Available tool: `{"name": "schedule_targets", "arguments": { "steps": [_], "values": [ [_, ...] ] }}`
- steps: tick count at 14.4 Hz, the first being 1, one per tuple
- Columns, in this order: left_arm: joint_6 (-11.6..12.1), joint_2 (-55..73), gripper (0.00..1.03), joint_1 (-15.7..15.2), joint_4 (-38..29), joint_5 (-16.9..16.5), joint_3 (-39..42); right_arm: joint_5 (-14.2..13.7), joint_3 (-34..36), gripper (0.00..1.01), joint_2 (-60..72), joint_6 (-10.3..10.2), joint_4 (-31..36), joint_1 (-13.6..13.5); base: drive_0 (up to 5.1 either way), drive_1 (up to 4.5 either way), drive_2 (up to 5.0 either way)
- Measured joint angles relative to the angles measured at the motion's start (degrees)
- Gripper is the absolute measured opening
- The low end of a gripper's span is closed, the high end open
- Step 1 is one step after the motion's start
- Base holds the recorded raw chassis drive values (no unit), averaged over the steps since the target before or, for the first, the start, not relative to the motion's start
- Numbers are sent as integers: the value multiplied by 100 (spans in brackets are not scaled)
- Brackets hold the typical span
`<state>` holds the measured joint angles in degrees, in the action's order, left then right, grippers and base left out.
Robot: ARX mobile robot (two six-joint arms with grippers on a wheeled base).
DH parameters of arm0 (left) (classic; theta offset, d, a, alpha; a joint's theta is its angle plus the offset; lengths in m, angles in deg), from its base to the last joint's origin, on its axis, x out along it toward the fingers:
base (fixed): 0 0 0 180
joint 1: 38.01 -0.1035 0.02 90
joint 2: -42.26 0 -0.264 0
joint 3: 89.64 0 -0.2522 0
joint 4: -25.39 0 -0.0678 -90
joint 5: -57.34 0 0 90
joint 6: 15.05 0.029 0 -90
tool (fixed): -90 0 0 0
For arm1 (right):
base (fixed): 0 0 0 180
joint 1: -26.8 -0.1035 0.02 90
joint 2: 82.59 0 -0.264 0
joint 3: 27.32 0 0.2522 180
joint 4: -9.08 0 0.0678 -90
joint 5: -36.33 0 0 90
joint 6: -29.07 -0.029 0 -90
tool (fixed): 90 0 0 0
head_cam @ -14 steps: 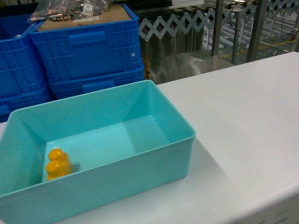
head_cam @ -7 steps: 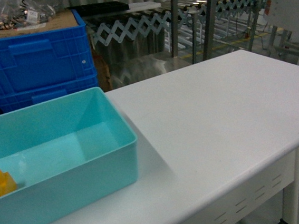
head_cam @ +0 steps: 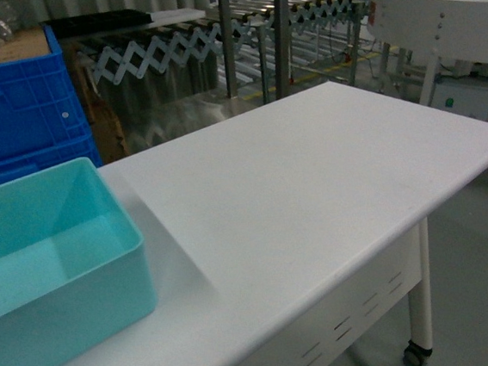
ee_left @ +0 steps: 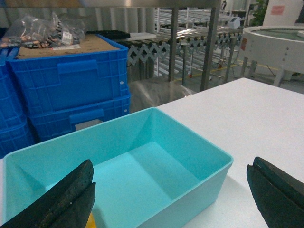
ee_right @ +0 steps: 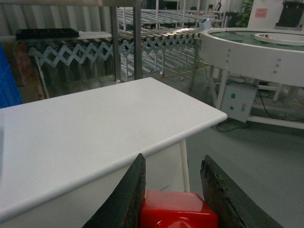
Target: Pick red block from blue box to shelf
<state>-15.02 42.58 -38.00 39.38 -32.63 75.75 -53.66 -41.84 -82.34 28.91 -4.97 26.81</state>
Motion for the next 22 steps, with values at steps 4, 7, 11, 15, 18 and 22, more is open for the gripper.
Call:
{"name": "schedule_targets", "arguments": {
  "steps": [4,7,11,15,18,22],
  "values": [
    [0,0,98,0,0,0,0,0,0,29,0,0,0,0,-146,-146,-146],
    [0,0,98,0,0,0,0,0,0,29,0,0,0,0,-150,-150,-150],
    [0,0,98,0,0,0,0,0,0,29,0,0,0,0,-145,-145,-145],
    [0,0,98,0,0,0,0,0,0,29,0,0,2,0,-148,-148,-148],
    [0,0,98,0,0,0,0,0,0,29,0,0,2,0,-144,-144,-144],
    [0,0,98,0,0,2,0,0,0,29,0,0,2,0,-144,-144,-144]
  ]
}}
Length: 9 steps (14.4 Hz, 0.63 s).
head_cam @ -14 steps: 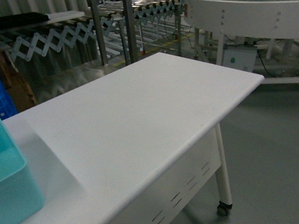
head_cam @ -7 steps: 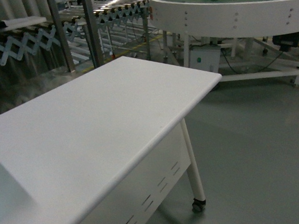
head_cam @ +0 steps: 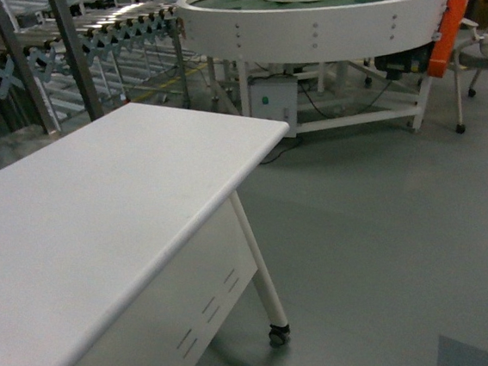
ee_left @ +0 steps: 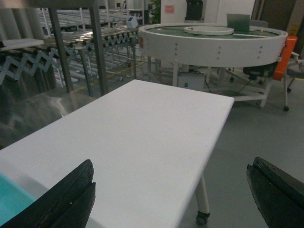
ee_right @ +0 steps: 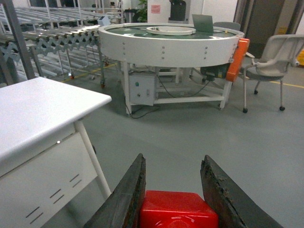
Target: Pick red block from blue box to shelf
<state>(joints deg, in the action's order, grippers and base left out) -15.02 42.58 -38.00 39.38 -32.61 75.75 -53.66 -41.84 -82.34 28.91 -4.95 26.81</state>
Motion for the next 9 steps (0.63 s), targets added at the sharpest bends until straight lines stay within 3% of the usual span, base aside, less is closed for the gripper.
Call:
{"name": "schedule_targets", "arguments": {
  "steps": [9],
  "values": [
    [0,0,98,0,0,-2,0,0,0,29,0,0,-2,0,-158,-158,-158]
  ]
}}
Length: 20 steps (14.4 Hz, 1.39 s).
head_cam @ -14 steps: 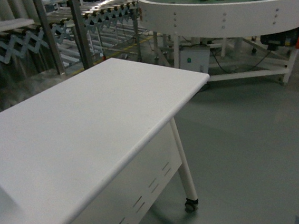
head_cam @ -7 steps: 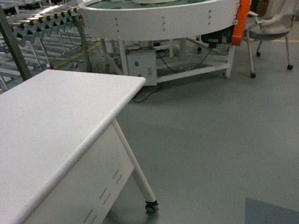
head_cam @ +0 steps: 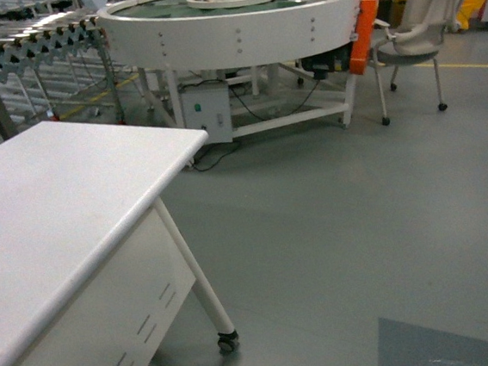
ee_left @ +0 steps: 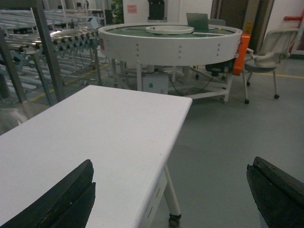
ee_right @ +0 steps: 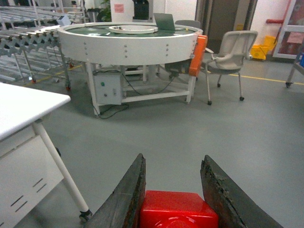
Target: Pick red block from blue box to shelf
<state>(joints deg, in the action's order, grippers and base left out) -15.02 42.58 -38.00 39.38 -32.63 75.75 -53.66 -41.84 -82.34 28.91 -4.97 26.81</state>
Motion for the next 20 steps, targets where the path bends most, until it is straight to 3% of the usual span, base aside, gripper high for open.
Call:
{"name": "schedule_targets", "arguments": {
  "steps": [20],
  "values": [
    [0,0,98,0,0,0,0,0,0,28,0,0,0,0,-148,-148,-148]
  ]
}}
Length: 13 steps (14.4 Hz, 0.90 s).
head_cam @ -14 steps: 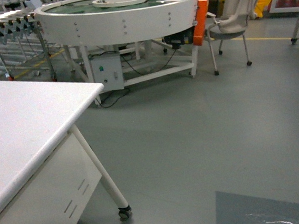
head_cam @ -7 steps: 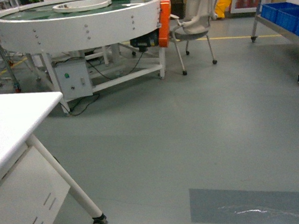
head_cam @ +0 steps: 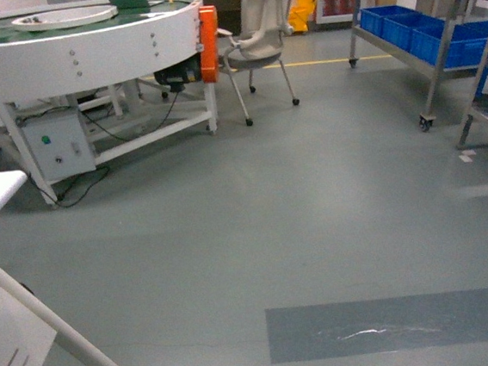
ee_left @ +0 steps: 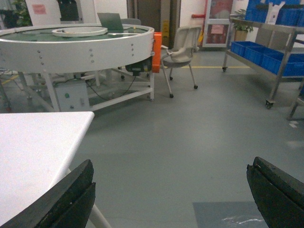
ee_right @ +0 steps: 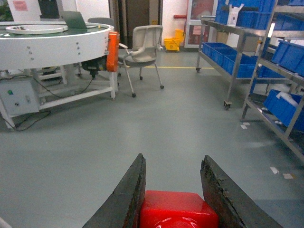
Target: Pick red block from blue box to shelf
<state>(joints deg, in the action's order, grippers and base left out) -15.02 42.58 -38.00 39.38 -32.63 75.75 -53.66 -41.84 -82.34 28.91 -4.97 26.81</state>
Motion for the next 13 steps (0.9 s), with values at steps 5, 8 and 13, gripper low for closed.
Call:
{"name": "schedule_targets", "arguments": {
  "steps": [5,8,13],
  "values": [
    [0,0,98,0,0,0,0,0,0,28,0,0,0,0,-142,-142,-142],
    [0,0,98,0,15,9,0,2,0,28,0,0,22,0,153,145,-351],
    [0,0,98,0,4,-2,0,0,0,28,0,0,0,0,53,382,-427]
  ]
}}
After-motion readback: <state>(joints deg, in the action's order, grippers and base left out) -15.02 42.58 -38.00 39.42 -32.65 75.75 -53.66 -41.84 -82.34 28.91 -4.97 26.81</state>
